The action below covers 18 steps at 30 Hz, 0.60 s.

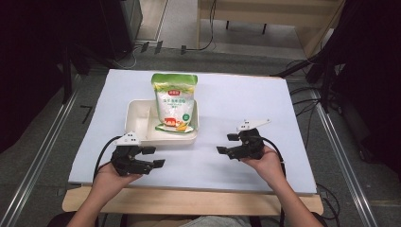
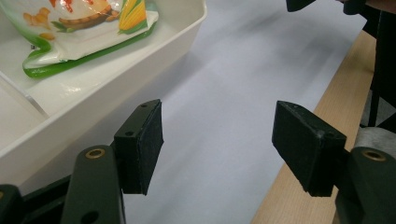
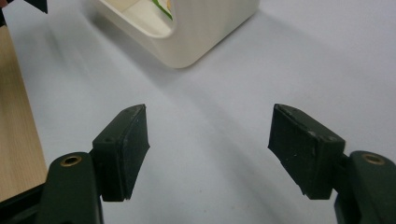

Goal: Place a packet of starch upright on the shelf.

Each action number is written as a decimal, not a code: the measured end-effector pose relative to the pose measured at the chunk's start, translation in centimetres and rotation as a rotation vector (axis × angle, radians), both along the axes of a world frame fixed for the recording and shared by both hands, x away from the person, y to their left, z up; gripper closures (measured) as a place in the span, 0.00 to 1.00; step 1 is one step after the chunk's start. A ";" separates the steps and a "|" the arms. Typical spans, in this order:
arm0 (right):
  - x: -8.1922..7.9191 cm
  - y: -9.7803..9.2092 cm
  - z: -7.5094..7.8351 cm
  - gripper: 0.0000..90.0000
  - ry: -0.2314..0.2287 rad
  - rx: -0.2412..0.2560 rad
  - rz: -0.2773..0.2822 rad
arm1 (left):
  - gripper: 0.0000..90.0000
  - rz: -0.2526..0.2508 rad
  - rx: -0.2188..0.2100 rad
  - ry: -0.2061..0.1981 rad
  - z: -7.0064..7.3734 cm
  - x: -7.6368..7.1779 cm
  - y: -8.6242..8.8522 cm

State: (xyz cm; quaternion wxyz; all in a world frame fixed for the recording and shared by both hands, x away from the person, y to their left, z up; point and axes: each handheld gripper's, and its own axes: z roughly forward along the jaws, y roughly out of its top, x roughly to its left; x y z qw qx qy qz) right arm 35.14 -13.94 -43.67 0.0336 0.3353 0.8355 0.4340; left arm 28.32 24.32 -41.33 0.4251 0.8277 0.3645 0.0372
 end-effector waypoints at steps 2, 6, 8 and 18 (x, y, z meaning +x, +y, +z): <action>0.2 0.1 -0.3 0.32 0.006 -0.003 0.008 | 0.38 0.002 0.010 0.000 0.0 0.0 0.0; 0.6 0.4 -0.6 0.32 0.010 -0.006 -0.001 | 0.38 0.001 0.007 -0.003 0.0 0.0 -0.1; 0.6 0.4 -0.7 0.31 0.021 -0.013 0.003 | 0.38 0.000 0.010 0.000 0.0 0.1 0.0; 0.5 0.6 -0.9 0.31 0.024 -0.021 0.008 | 0.38 -0.007 0.041 -0.003 -0.2 0.0 -0.4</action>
